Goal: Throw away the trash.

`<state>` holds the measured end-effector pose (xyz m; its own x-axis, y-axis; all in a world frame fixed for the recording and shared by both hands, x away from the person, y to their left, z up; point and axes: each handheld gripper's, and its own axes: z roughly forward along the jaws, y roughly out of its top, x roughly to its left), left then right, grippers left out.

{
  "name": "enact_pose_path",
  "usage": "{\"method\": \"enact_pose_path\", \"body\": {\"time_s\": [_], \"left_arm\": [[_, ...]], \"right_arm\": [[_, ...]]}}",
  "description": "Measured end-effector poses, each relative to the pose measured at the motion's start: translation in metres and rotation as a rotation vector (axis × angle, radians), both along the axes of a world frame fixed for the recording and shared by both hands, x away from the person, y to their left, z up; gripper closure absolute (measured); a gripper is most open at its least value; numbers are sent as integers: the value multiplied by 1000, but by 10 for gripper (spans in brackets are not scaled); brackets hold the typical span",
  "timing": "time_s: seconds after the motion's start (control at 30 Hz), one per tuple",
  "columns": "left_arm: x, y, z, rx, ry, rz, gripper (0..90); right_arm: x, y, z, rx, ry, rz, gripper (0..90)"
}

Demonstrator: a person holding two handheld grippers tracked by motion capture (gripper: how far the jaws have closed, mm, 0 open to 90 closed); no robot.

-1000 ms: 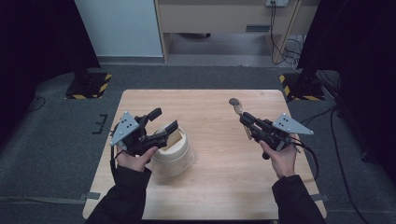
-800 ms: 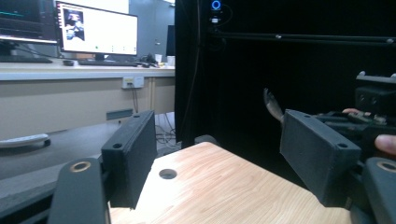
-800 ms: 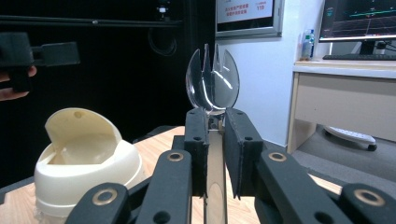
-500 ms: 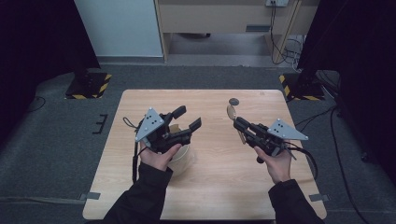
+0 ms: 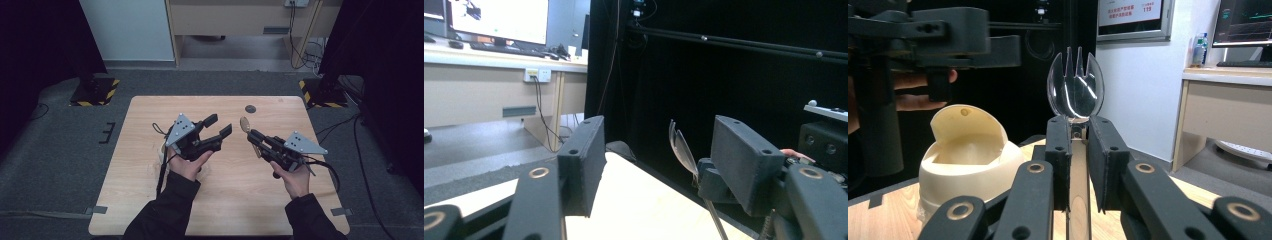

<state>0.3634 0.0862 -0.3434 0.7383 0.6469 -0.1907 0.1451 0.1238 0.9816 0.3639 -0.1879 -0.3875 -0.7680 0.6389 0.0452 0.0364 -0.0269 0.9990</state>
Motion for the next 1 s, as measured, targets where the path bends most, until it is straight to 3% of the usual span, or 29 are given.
{"method": "enact_pose_path", "body": {"time_s": [0.23,0.4,0.53,0.8,1.0], "left_arm": [[4,-14,-4,6,32,-4,442],[9,-26,-9,-9,84,-1,471],[11,-30,-13,1,101,-2,506],[14,-35,-17,-1,136,-22,721],[14,-37,-17,-12,149,-44,801]], "right_arm": [[0,3,-3,-6,0,10,800],[-1,5,-4,-7,2,16,800],[-1,6,-5,-11,3,19,800],[-1,7,-6,-18,3,24,800],[-1,8,-7,-33,6,24,800]]}}
